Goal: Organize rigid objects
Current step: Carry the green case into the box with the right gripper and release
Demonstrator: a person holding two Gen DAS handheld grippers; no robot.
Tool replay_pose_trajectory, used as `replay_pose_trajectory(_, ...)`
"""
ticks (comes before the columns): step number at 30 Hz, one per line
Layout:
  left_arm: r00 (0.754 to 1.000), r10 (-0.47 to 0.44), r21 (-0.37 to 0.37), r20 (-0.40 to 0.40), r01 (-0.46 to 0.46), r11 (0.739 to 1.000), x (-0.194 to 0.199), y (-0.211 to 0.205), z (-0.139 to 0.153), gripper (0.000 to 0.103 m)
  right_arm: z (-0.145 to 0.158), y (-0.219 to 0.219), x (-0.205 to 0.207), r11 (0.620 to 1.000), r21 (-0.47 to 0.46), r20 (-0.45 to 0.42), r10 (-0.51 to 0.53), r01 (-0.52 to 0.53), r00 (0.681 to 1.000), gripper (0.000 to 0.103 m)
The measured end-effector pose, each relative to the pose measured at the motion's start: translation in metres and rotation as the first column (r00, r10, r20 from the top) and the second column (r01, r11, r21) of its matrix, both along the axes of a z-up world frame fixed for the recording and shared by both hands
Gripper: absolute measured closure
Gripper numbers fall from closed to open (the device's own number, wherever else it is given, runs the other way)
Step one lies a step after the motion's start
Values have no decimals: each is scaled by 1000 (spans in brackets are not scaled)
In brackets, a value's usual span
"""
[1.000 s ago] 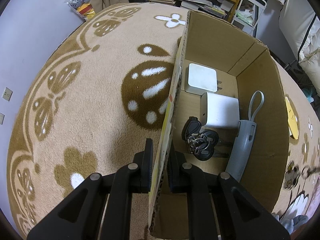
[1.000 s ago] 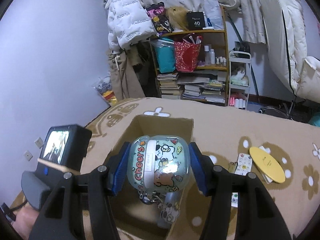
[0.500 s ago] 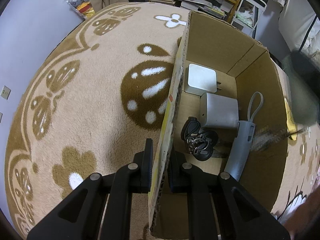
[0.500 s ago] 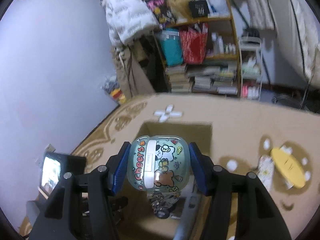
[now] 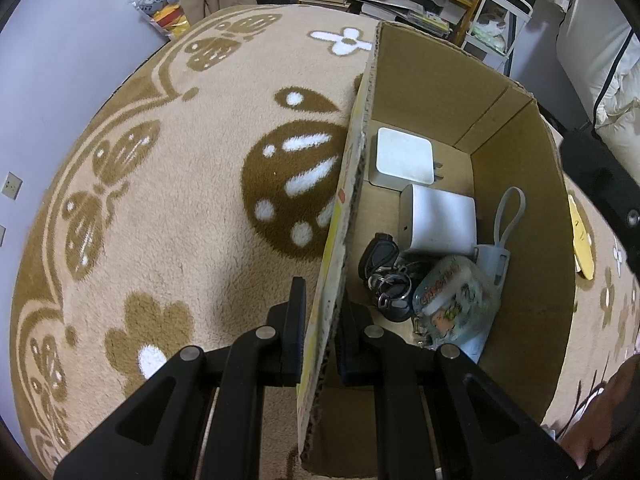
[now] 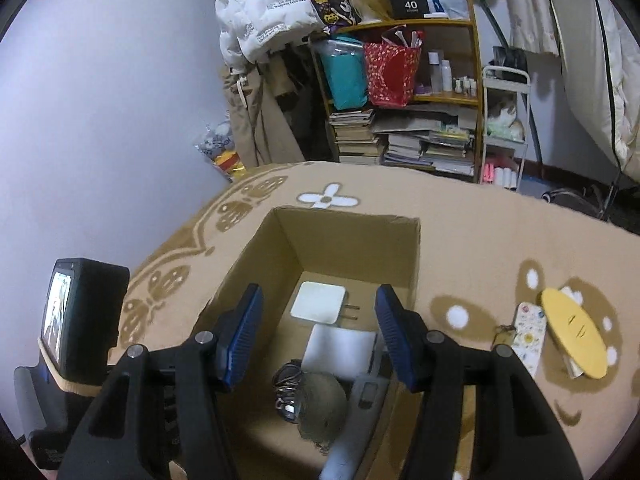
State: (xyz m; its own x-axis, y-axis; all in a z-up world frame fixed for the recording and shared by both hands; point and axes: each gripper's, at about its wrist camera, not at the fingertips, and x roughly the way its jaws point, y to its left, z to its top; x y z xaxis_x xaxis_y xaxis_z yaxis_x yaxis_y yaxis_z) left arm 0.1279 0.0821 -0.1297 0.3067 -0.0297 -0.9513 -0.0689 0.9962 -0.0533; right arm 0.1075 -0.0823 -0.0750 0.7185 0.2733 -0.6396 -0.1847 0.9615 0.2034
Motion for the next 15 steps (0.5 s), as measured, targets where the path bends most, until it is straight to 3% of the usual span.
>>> replay_pose_trajectory(6, 1000, 12, -22, -2, -12, 1000, 0, 3, 0, 90, 4, -17, -4, 993, -68, 50, -90, 94, 995, 16)
replay_pose_trajectory(10, 1000, 8, -14, 0, -8, 1000, -1, 3, -1, 90, -2, -44, -1, 987, -38, 29, -156, 157, 987, 3)
replay_pose_trajectory(15, 1000, 16, -22, -1, -16, 1000, -1, 4, 0, 91, -16, -82, 7, 978, 45, -52, -200, 203, 978, 0)
